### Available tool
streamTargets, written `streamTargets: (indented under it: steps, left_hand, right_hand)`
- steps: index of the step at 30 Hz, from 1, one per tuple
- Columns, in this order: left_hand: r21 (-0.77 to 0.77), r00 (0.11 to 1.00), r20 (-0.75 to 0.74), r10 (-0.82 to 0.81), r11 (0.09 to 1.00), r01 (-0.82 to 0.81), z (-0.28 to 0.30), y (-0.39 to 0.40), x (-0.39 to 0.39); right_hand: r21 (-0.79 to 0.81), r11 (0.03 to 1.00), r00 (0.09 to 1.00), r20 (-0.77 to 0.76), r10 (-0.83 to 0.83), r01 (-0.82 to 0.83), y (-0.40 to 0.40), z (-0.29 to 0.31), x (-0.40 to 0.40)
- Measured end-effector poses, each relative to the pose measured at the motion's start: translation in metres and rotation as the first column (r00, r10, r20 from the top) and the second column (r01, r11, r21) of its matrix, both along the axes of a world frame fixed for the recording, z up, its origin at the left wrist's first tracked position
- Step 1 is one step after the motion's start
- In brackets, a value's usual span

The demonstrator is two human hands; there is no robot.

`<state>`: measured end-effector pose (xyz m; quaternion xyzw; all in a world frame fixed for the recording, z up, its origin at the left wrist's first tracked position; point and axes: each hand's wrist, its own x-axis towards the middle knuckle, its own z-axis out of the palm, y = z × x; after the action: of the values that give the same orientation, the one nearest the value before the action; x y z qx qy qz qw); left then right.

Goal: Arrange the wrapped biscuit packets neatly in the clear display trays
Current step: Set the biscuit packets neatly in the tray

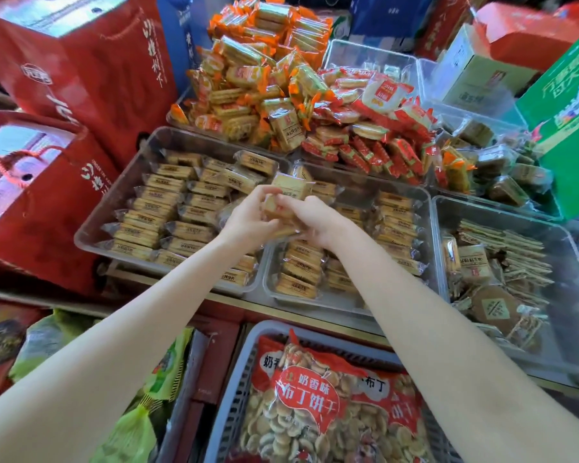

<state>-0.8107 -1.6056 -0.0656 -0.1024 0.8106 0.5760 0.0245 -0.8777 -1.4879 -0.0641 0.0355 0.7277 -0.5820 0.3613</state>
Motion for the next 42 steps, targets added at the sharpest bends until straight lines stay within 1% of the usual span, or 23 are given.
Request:
streamTargets:
  steps: [3, 4, 5, 6, 7, 8, 10, 12, 13, 15, 16, 18, 21, 22, 24, 26, 28, 32, 33, 36, 38, 40, 42]
  left_hand:
    - [0.073, 0.993, -0.071, -0.092, 0.993, 0.097, 0.008, 0.016, -0.006]
    - [0.033, 0.988, -0.078, -0.134, 0.99, 0.137, 0.007, 0.02, -0.008]
    - [-0.066, 0.979, -0.072, -0.191, 0.98, 0.186, 0.004, 0.022, -0.009]
    - [-0.22, 0.962, -0.047, -0.268, 0.943, 0.251, -0.001, 0.025, -0.009]
    - [-0.379, 0.935, -0.001, -0.356, 0.865, 0.329, -0.006, 0.028, -0.009]
    - [-0.509, 0.892, 0.057, -0.449, 0.756, 0.413, -0.012, 0.033, -0.008]
    - [-0.642, 0.77, 0.207, -0.604, 0.51, 0.572, -0.022, 0.042, -0.006]
    - [-0.713, 0.657, 0.37, -0.657, 0.253, 0.654, -0.031, 0.051, -0.002]
    - [-0.737, 0.638, 0.418, -0.647, 0.169, 0.655, -0.036, 0.052, 0.0]
    - [-0.76, 0.646, 0.473, -0.599, 0.093, 0.643, -0.041, 0.05, 0.0]
    - [-0.772, 0.649, 0.478, -0.592, 0.068, 0.631, -0.042, 0.048, -0.002]
    - [-0.778, 0.652, 0.488, -0.58, 0.049, 0.626, -0.042, 0.044, -0.005]
    - [-0.774, 0.661, 0.505, -0.555, 0.048, 0.631, -0.04, 0.042, -0.009]
    - [-0.774, 0.666, 0.506, -0.548, 0.053, 0.631, -0.04, 0.042, -0.01]
    - [-0.78, 0.682, 0.497, -0.536, 0.068, 0.622, -0.042, 0.041, -0.009]
    - [-0.786, 0.693, 0.49, -0.528, 0.077, 0.614, -0.042, 0.04, -0.008]
    - [-0.787, 0.694, 0.485, -0.531, 0.08, 0.612, -0.043, 0.04, -0.008]
    - [-0.795, 0.696, 0.478, -0.536, 0.074, 0.602, -0.044, 0.042, -0.008]
    - [-0.794, 0.696, 0.479, -0.535, 0.074, 0.603, -0.044, 0.042, -0.008]
    - [-0.793, 0.697, 0.484, -0.529, 0.073, 0.605, -0.043, 0.043, -0.008]
    - [-0.793, 0.699, 0.483, -0.527, 0.075, 0.604, -0.043, 0.043, -0.008]
    - [-0.789, 0.695, 0.491, -0.526, 0.07, 0.611, -0.044, 0.044, -0.008]
    - [-0.784, 0.69, 0.498, -0.525, 0.067, 0.617, -0.043, 0.043, -0.009]
  right_hand:
    - [-0.055, 0.998, 0.998, -0.067, 0.006, -0.01, 0.047, 0.013, 0.001]
    - [-0.031, 0.999, 0.994, -0.106, 0.034, -0.037, 0.068, 0.016, 0.002]
    - [0.009, 0.998, 0.987, -0.143, 0.069, -0.068, 0.088, 0.02, 0.005]
    - [0.064, 0.993, 0.98, -0.167, 0.111, -0.101, 0.107, 0.02, 0.008]
    - [0.134, 0.982, 0.972, -0.174, 0.156, -0.134, 0.124, 0.018, 0.014]
    - [0.195, 0.966, 0.965, -0.167, 0.201, -0.167, 0.135, 0.014, 0.02]
    - [0.274, 0.933, 0.953, -0.126, 0.274, -0.232, 0.146, 0.002, 0.031]
    - [0.36, 0.87, 0.919, -0.079, 0.387, -0.336, 0.151, -0.012, 0.037]
    - [0.415, 0.82, 0.887, -0.058, 0.458, -0.395, 0.151, -0.017, 0.039]
    - [0.533, 0.688, 0.802, -0.029, 0.597, -0.492, 0.147, -0.022, 0.035]
    - [0.599, 0.599, 0.743, -0.01, 0.669, -0.531, 0.143, -0.023, 0.031]
    - [0.738, 0.352, 0.592, 0.078, 0.802, -0.575, 0.127, -0.021, 0.025]
    - [0.829, 0.022, 0.428, 0.265, 0.864, -0.558, 0.097, -0.027, 0.024]
    - [0.841, -0.059, 0.395, 0.313, 0.863, -0.538, 0.089, -0.033, 0.026]
    - [0.872, -0.125, 0.372, 0.327, 0.869, -0.474, 0.078, -0.051, 0.035]
    - [0.916, -0.083, 0.4, 0.251, 0.881, -0.393, 0.077, -0.063, 0.039]
    - [0.928, 0.0, 0.431, 0.173, 0.885, -0.374, 0.085, -0.065, 0.038]
    - [0.839, 0.183, 0.54, 0.149, 0.828, -0.513, 0.103, -0.045, 0.024]
    - [0.842, 0.19, 0.549, 0.143, 0.824, -0.504, 0.105, -0.039, 0.02]
    - [0.91, 0.139, 0.535, 0.101, 0.839, -0.389, 0.109, -0.031, 0.02]
    - [0.932, 0.131, 0.522, 0.07, 0.85, -0.338, 0.111, -0.034, 0.024]
    - [0.929, 0.184, 0.542, 0.021, 0.84, -0.321, 0.116, -0.038, 0.027]
    - [0.905, 0.291, 0.612, -0.045, 0.79, -0.31, 0.125, -0.038, 0.027]
